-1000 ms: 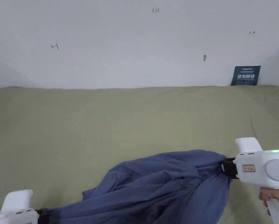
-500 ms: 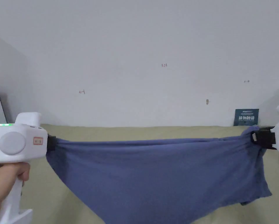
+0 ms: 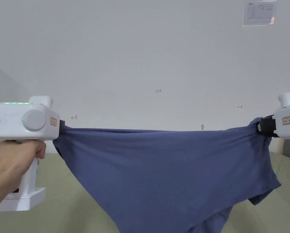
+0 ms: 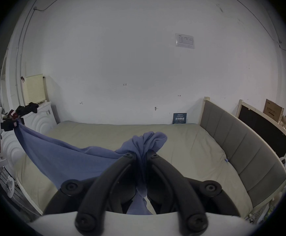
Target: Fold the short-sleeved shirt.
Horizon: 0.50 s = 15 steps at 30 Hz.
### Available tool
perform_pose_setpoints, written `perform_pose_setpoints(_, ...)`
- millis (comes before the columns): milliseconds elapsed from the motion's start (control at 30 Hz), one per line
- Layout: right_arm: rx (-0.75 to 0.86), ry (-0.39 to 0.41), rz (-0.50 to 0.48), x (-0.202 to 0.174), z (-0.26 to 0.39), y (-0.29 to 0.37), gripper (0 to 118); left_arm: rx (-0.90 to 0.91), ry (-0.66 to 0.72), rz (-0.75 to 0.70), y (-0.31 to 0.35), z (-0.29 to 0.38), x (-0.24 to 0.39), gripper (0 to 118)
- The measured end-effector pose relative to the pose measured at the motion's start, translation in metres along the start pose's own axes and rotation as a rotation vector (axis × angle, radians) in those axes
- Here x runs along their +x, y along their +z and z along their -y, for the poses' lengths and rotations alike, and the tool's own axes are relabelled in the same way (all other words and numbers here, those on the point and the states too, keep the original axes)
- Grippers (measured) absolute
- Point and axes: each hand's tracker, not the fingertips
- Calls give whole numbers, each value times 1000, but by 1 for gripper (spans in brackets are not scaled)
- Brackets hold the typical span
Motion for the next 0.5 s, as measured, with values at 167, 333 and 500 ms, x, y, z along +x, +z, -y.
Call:
perform_pose_setpoints(167, 3, -46, 18, 3, -23, -40, 11, -2, 0, -23, -35, -21, 14, 2)
perform_pose_setpoints(333, 2, -36, 53, 5, -50, -91, 11, 1, -2, -48, -78, -46, 25, 2)
perform_pose_setpoints(500, 7, -26, 62, 5, -66, -134, 11, 26, -57, -97, -126, -61, 37, 2)
